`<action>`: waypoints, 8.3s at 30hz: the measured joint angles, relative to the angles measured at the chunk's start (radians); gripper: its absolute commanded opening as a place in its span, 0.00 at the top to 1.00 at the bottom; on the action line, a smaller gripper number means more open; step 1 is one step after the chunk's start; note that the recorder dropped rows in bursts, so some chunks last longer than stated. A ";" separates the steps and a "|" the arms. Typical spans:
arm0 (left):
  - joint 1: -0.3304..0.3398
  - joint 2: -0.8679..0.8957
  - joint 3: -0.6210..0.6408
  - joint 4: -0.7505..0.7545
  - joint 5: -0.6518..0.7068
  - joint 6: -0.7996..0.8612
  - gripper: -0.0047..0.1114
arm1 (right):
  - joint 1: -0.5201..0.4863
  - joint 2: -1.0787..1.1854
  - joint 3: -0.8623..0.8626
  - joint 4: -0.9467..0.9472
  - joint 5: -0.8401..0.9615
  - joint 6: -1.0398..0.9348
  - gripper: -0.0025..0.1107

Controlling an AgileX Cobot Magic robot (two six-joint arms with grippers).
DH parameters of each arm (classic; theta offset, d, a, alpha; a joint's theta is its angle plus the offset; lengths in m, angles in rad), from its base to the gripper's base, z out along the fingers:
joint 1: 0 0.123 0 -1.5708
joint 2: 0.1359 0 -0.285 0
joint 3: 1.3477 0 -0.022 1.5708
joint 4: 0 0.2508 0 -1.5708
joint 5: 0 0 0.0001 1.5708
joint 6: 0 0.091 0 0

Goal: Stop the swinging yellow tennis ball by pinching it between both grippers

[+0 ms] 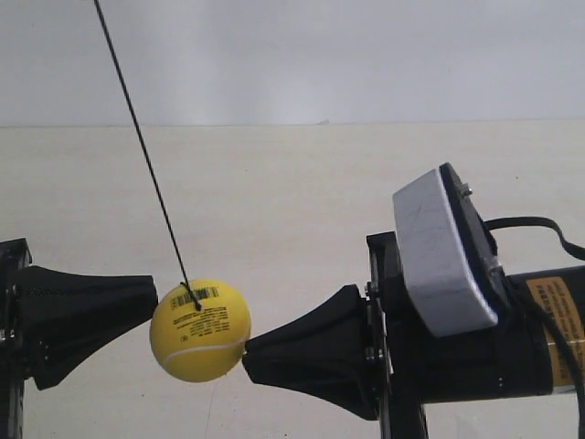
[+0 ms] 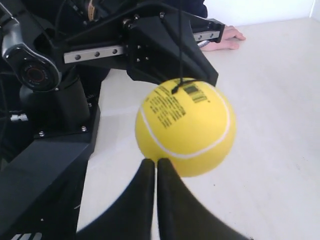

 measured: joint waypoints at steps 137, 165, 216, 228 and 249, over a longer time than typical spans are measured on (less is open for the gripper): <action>0.000 -1.136 0.152 -1.156 0.620 -0.351 0.92 | 0.000 -1.268 0.098 0.304 0.978 0.143 0.98; 0.109 -1.136 0.152 -1.202 0.950 -0.355 0.92 | 0.000 -1.268 0.098 0.306 0.977 0.143 0.98; 0.109 -1.136 0.154 -1.177 1.450 0.908 0.92 | 0.000 -1.268 0.098 0.306 0.991 0.150 0.98; 0.109 -1.136 0.154 -1.177 1.450 0.910 0.92 | 0.000 -1.268 0.098 0.306 0.991 0.150 0.98; 0.109 -1.136 0.154 -1.177 1.450 0.914 0.92 | 0.000 -1.268 0.098 0.306 0.991 0.150 0.98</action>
